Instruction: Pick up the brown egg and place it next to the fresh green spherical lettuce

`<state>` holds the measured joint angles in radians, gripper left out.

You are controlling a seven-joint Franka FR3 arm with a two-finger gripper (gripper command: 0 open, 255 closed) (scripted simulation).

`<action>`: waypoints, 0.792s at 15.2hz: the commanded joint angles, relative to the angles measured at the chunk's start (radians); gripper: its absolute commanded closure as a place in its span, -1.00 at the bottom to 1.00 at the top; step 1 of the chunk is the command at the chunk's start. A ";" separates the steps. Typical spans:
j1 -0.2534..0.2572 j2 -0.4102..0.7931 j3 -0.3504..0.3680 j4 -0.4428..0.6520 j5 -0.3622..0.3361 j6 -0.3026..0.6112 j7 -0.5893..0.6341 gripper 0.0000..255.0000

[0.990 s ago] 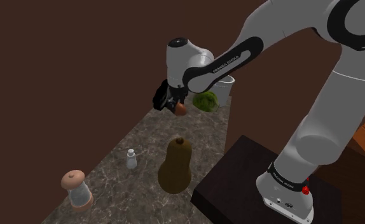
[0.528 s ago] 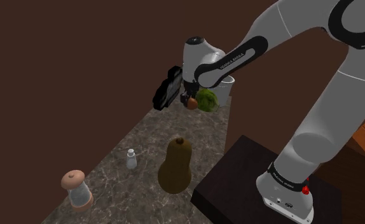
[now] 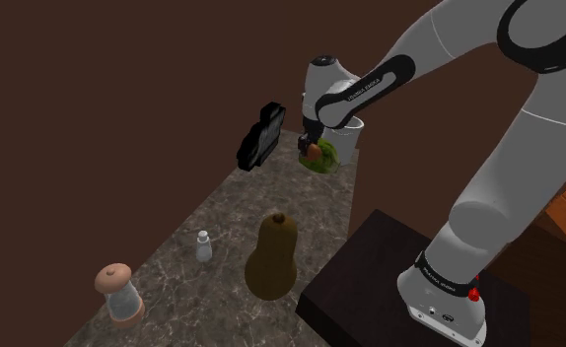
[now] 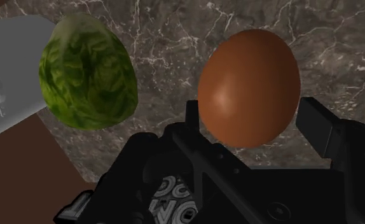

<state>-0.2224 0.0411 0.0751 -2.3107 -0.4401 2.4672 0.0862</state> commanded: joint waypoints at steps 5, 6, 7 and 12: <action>-0.084 0.036 -0.072 0.033 0.025 0.051 -0.170 1.00; -0.098 0.046 -0.083 0.044 0.032 0.057 -0.198 1.00; -0.111 0.057 -0.092 0.056 0.040 0.062 -0.226 1.00; -0.181 0.121 -0.133 0.133 0.088 0.081 -0.372 1.00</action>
<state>-0.3877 0.1442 -0.0494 -2.1984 -0.3637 2.5439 -0.2512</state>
